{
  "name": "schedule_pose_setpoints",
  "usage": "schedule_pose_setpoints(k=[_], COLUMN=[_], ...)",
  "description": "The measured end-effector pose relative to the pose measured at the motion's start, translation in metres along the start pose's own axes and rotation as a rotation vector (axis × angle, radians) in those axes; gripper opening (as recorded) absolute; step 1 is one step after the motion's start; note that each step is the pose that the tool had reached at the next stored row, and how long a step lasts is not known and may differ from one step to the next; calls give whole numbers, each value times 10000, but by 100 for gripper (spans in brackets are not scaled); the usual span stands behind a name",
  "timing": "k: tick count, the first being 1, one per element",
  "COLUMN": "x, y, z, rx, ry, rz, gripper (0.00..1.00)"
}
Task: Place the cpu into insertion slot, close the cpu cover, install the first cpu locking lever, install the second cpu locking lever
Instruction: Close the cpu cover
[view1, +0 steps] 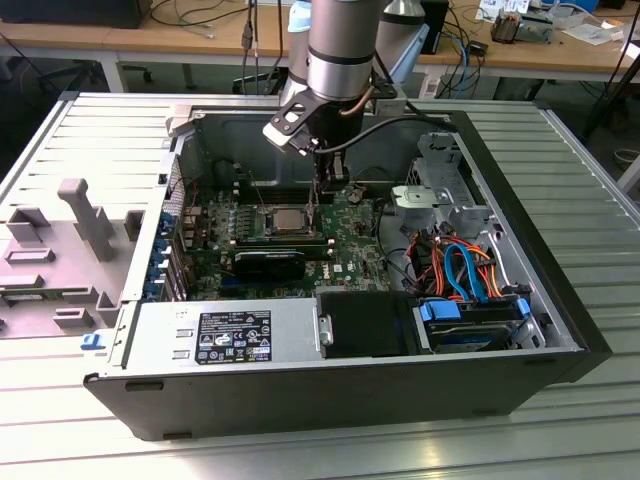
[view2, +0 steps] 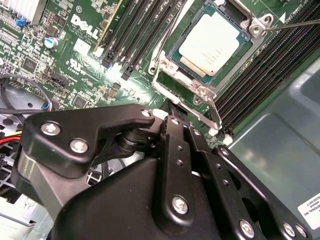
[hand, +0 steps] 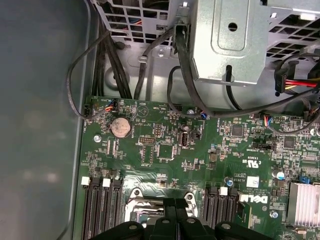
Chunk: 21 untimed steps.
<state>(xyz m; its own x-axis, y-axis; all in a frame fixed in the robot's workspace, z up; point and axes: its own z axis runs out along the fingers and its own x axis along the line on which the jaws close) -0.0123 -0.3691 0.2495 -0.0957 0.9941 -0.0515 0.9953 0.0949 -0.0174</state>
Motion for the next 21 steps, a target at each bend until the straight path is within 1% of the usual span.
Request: schedule_pose_setpoints(k=[21], x=[9], y=[-96], z=[3], rx=[-1], ry=[0], rz=[0], gripper=[11])
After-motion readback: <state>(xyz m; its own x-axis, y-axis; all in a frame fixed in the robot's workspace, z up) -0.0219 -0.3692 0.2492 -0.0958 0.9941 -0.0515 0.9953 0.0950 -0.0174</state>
